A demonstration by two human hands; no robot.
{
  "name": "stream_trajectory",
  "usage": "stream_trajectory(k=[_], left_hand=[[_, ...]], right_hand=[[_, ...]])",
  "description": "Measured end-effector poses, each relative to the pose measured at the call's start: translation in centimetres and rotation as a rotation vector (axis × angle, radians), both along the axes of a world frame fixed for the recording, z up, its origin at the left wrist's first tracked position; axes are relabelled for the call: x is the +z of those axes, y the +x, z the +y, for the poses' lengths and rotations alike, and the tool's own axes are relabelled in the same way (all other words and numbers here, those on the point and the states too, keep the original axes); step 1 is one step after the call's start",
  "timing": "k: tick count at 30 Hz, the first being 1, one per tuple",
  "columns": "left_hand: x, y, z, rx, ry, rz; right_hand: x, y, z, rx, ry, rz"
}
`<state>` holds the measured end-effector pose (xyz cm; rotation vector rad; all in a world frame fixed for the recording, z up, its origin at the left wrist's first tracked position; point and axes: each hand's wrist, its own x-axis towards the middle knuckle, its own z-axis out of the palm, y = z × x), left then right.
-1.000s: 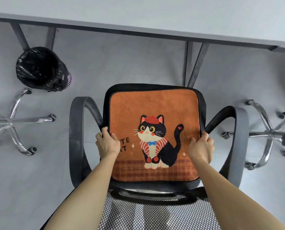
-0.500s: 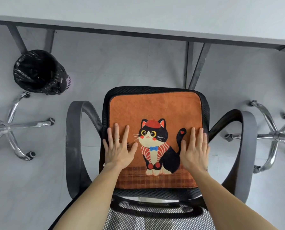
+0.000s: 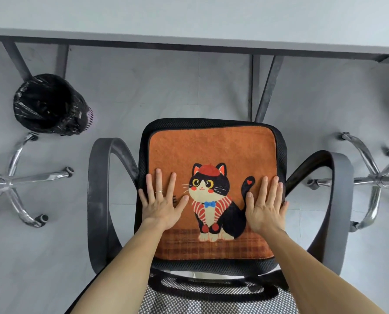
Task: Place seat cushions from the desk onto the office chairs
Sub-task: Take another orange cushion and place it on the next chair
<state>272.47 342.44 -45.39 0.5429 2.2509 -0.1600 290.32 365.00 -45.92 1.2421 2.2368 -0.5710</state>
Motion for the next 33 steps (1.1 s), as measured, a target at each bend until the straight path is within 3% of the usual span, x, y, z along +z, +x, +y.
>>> stream_trajectory(k=[4,7,10,14,20,23,28,33], left_hand=[[0.7,-0.2,-0.5,-0.022,0.107,0.119],[1.7,-0.1,-0.7,0.074,0.136,0.223],[2.9,-0.3,0.3,0.282,0.062,0.18],[3.4,-0.9,1.2,0.395,0.141,0.147],[3.2,-1.9,0.3,0.384,0.195,0.137],[3.6,-1.1,-0.5,0.27,0.168,0.147],[4.1,2.7,-1.2,0.212,-0.034,-0.081],[3.2,3.6,-0.9,0.221,-0.147,-0.216]], right_hand=[[1.0,-0.2,-0.2,-0.028,0.033,0.054],[1.9,-0.7,-0.5,-0.11,0.087,0.116],[3.1,-1.3,-0.7,-0.287,0.046,0.127],[3.9,-1.2,-0.9,-0.382,0.027,0.109],[4.3,-0.6,-1.3,-0.402,-0.052,0.116],[4.5,0.3,-2.3,-0.362,-0.003,0.074],[4.1,0.2,-6.3,-0.665,-0.121,-0.135],[2.5,-0.2,-7.3,-0.649,-0.245,-0.144]])
